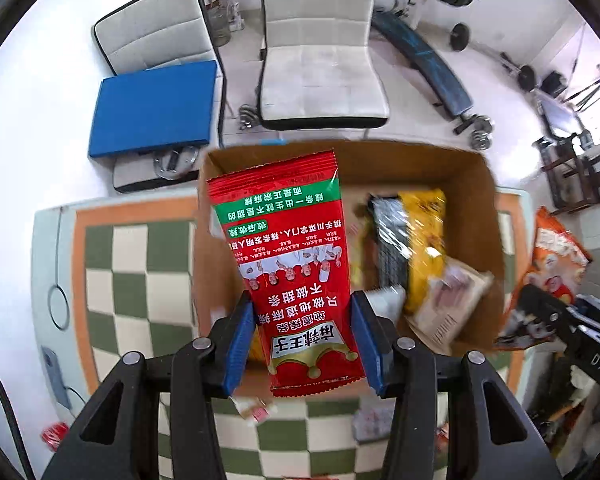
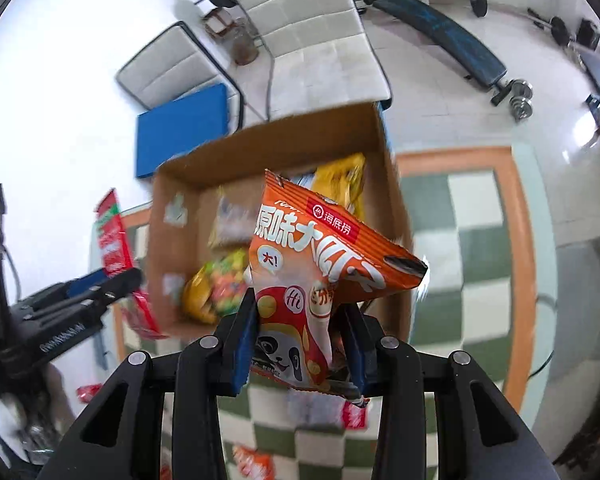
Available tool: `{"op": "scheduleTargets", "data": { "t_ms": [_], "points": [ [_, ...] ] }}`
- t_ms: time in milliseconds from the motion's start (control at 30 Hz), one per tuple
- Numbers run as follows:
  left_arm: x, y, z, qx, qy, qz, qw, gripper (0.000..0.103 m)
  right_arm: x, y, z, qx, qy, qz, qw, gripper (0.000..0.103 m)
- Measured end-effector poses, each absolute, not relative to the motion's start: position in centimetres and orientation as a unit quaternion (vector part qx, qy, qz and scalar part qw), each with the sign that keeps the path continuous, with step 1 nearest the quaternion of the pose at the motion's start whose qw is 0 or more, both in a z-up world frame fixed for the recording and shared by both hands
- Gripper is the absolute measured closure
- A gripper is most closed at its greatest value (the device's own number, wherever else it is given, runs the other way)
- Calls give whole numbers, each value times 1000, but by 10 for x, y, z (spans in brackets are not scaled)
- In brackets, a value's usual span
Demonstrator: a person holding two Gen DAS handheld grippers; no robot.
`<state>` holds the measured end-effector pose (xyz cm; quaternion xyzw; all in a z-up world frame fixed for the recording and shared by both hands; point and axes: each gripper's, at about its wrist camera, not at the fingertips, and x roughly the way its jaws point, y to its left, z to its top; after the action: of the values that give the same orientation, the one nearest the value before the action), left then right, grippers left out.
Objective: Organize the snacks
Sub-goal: 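Carry both held packets into the cardboard box and open both tools, then grasp an orange panda bag with the left tool while the right tool grasps the brown shrimp packet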
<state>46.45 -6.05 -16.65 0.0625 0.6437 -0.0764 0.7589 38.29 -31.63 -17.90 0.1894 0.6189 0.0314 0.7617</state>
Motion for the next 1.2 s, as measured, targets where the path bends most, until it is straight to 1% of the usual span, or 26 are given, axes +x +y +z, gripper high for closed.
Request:
{"op": "scheduleTargets", "data": {
  "t_ms": [100, 333, 367, 433, 500, 533, 567, 600, 633, 733, 833, 1033, 1200],
  "points": [
    [498, -61, -185, 87, 652, -56, 751, 59, 419, -321, -194, 162, 634, 11, 756, 62],
    [539, -58, -227, 110, 684, -27, 721, 58, 480, -320, -237, 79, 672, -29, 736, 62],
    [544, -58, -235, 113, 694, -28, 710, 56, 486, -320, -242, 73, 676, -33, 733, 62],
    [552, -55, -246, 116, 710, -11, 694, 56, 495, -319, -249, 64, 681, -42, 729, 61],
    [558, -52, -256, 105, 724, -6, 681, 55, 503, -320, -255, 64, 689, -49, 721, 58],
    [559, -51, -259, 102, 730, -6, 675, 49, 505, -319, -256, 60, 692, -50, 717, 55],
    [561, -50, -263, 96, 736, -7, 670, 35, 508, -318, -258, 55, 695, -54, 715, 39],
    [561, -49, -266, 92, 739, -10, 667, 29, 508, -317, -260, 52, 695, -56, 714, 16],
    [562, -49, -266, 86, 739, -12, 669, 27, 510, -316, -260, 50, 695, -54, 715, 11],
    [558, -50, -264, 69, 736, -20, 673, 27, 509, -310, -257, 48, 691, -53, 719, 11],
    [554, -52, -261, 62, 734, -25, 676, 18, 507, -307, -256, 53, 691, -48, 719, 10],
    [540, -52, -247, 44, 727, -41, 684, 18, 493, -303, -258, 102, 692, -26, 715, 10],
    [522, -53, -221, 41, 707, -51, 704, 18, 479, -298, -255, 135, 687, -14, 714, 10]
  ]
}}
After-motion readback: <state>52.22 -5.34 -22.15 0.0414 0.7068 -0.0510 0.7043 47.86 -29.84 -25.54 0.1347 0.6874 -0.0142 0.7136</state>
